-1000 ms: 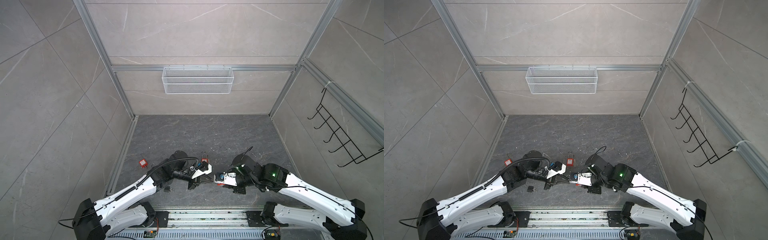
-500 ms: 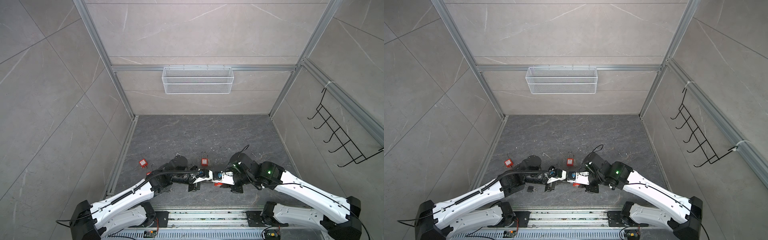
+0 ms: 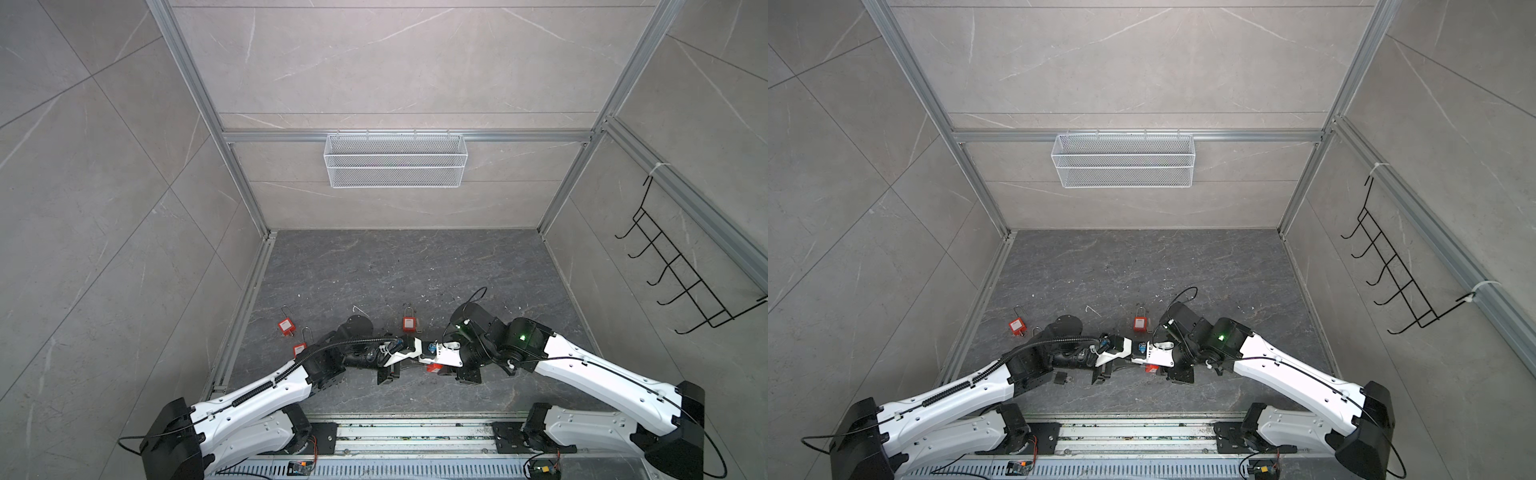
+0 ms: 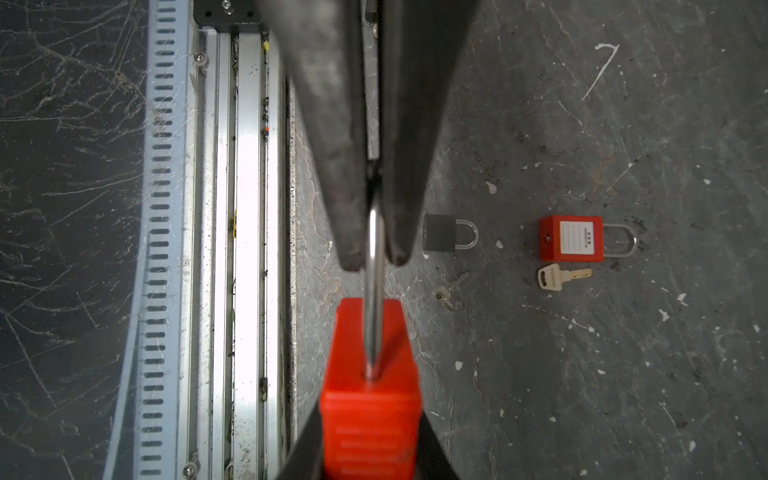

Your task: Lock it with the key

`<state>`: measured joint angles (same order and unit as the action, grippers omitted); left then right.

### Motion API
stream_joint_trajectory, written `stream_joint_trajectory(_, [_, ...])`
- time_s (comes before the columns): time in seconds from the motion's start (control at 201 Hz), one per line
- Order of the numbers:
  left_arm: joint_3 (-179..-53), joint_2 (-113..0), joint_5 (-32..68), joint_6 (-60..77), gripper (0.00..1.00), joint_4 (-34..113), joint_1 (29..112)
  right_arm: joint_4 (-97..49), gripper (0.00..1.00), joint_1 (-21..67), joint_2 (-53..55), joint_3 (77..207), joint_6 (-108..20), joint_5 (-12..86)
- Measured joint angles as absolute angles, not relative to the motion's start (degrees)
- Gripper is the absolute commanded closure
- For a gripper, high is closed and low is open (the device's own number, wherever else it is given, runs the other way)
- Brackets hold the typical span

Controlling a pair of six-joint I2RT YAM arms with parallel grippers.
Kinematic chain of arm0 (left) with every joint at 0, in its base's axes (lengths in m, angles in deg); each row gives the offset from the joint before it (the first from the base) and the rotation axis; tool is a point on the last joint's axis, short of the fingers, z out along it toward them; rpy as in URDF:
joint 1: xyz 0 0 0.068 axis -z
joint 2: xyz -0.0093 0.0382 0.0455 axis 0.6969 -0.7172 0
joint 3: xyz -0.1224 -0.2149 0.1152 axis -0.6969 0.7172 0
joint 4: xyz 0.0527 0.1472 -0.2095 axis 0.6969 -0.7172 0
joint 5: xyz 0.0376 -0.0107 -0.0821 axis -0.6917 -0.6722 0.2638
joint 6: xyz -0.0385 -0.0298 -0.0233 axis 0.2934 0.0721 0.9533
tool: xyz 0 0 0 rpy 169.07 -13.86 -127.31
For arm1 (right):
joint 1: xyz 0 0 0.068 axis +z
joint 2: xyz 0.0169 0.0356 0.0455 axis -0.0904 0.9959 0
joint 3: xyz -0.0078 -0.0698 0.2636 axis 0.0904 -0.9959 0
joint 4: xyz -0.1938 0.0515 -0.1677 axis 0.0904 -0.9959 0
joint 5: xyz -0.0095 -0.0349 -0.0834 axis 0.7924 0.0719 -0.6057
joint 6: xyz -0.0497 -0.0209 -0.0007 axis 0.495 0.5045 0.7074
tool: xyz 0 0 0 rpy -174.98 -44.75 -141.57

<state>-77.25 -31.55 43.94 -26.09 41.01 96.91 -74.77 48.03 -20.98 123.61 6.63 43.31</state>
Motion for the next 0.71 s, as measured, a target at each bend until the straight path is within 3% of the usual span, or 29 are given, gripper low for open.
stream_joint_trajectory(0.08, [-76.5,-32.0,45.8,-24.9,1.0,43.7,95.6,-75.0,0.94,47.8,-20.9,124.1,6.6,43.2])
stream_joint_trajectory(0.224, [-76.4,-32.3,49.0,-23.5,1.0,46.4,93.6,-76.1,0.84,47.7,-20.9,125.8,5.5,42.8])
stream_joint_trajectory(0.358, [-76.4,-32.4,52.9,-20.2,1.0,49.8,90.1,-75.7,0.55,47.7,-21.3,128.1,3.9,42.2])
stream_joint_trajectory(0.443, [-76.4,-32.6,54.5,-17.7,1.0,51.5,88.0,-74.6,0.44,47.9,-22.4,130.6,3.9,42.0])
stream_joint_trajectory(0.707, [-77.4,-32.9,56.0,-13.1,1.0,53.8,85.5,-79.8,0.37,48.0,-30.4,136.4,1.1,38.9])
